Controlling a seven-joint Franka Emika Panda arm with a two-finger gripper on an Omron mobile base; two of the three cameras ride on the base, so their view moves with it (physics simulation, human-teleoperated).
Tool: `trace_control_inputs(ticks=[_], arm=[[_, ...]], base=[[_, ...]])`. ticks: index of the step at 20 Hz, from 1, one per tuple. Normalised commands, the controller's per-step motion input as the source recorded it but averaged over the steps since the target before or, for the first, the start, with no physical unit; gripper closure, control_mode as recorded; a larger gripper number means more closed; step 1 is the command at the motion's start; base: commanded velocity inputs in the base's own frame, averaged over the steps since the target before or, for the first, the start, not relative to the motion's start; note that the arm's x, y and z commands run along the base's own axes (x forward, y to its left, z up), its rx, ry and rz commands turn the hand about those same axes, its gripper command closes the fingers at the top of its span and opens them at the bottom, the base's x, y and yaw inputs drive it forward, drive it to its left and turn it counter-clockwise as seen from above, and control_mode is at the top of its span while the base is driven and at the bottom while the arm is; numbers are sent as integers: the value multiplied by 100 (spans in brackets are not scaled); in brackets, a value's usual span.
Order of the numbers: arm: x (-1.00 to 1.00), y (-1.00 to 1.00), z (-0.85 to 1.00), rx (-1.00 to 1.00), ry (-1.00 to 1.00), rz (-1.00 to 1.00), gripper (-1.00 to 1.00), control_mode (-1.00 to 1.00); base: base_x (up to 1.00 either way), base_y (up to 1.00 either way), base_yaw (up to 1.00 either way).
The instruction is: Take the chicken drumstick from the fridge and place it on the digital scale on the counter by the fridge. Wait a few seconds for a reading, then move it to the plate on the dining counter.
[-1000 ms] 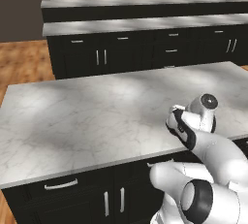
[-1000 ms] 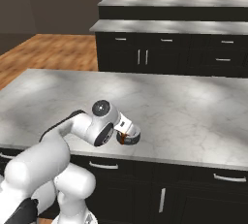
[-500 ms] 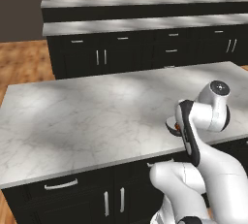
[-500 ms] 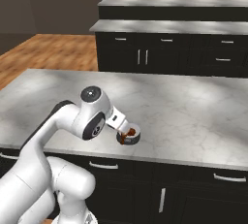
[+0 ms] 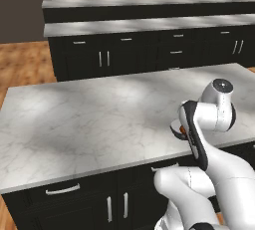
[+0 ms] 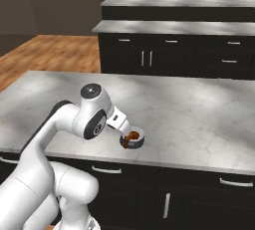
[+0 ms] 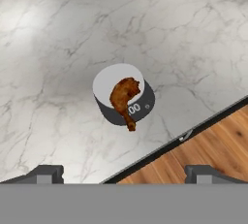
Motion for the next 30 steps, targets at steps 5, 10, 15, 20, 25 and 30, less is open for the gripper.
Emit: trace_control_inputs(ticks=[5,10,15,20,25,30], arm=[[0,0,0,0,0,0,-100,-100],[0,0,0,0,0,0,-100,-100],[0,0,0,0,0,0,-100,-100],[0,0,0,0,0,0,-100,-100],[0,0,0,0,0,0,-100,-100],[0,0,0,0,0,0,-100,-100]], base=[[0,0,0],[0,0,0],[0,0,0],[0,0,0],[0,0,0],[0,0,0]])
